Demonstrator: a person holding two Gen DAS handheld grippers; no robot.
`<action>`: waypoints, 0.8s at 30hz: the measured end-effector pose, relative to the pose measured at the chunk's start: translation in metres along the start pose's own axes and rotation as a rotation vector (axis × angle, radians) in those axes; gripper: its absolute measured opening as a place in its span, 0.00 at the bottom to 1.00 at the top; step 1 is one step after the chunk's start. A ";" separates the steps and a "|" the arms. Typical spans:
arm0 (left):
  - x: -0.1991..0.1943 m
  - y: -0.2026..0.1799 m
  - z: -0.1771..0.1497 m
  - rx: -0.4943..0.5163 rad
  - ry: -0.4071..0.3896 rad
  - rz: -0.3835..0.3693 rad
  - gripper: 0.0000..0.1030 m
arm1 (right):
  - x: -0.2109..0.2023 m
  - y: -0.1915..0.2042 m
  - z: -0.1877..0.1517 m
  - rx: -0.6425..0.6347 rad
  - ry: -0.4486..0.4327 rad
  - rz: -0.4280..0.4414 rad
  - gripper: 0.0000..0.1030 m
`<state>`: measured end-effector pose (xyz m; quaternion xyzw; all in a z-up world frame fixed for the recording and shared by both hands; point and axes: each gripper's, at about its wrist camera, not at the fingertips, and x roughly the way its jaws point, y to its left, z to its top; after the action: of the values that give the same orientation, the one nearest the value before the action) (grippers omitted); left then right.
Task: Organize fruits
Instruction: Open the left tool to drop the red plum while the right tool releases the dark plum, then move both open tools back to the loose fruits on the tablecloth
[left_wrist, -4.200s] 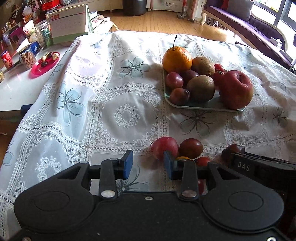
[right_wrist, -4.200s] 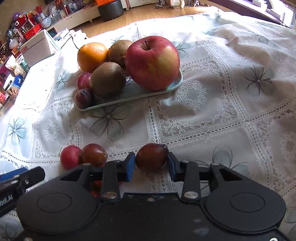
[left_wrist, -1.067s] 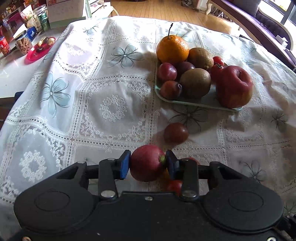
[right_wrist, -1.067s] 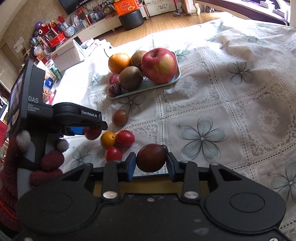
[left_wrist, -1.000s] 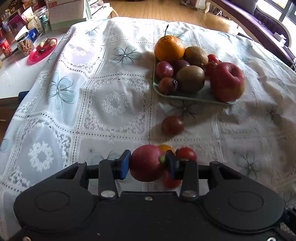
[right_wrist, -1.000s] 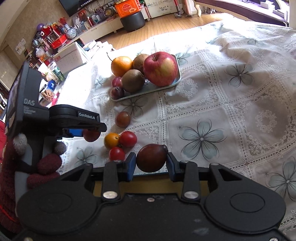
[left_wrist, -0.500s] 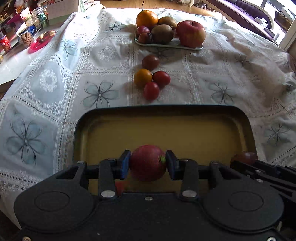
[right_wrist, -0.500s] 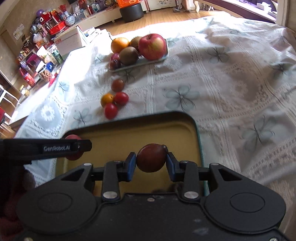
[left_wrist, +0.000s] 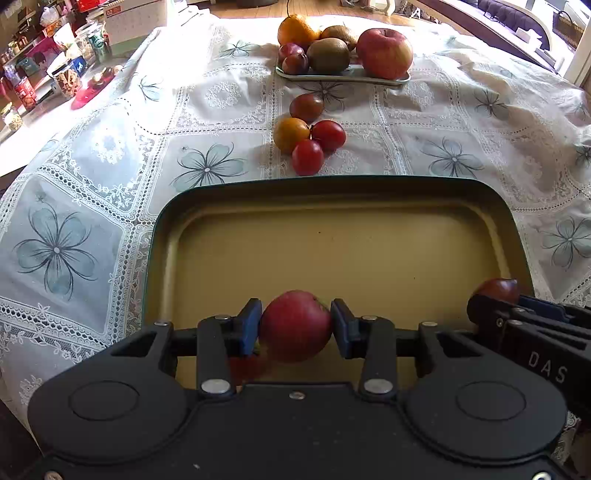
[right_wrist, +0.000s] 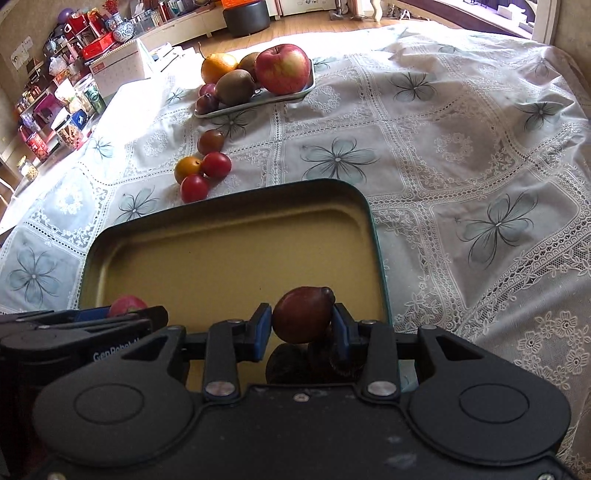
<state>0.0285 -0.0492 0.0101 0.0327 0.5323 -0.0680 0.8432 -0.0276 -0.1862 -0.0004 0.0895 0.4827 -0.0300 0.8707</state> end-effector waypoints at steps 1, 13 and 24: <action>-0.001 0.000 0.000 0.000 -0.004 -0.003 0.47 | 0.000 0.000 0.000 0.002 0.000 0.000 0.36; -0.008 0.009 0.000 -0.021 -0.021 0.003 0.48 | -0.008 -0.005 0.005 0.021 -0.034 0.013 0.36; -0.007 0.029 0.007 -0.075 -0.004 0.009 0.48 | -0.009 -0.010 0.006 0.042 -0.032 0.008 0.36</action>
<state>0.0360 -0.0206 0.0187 0.0036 0.5325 -0.0443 0.8453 -0.0287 -0.1977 0.0090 0.1092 0.4677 -0.0384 0.8763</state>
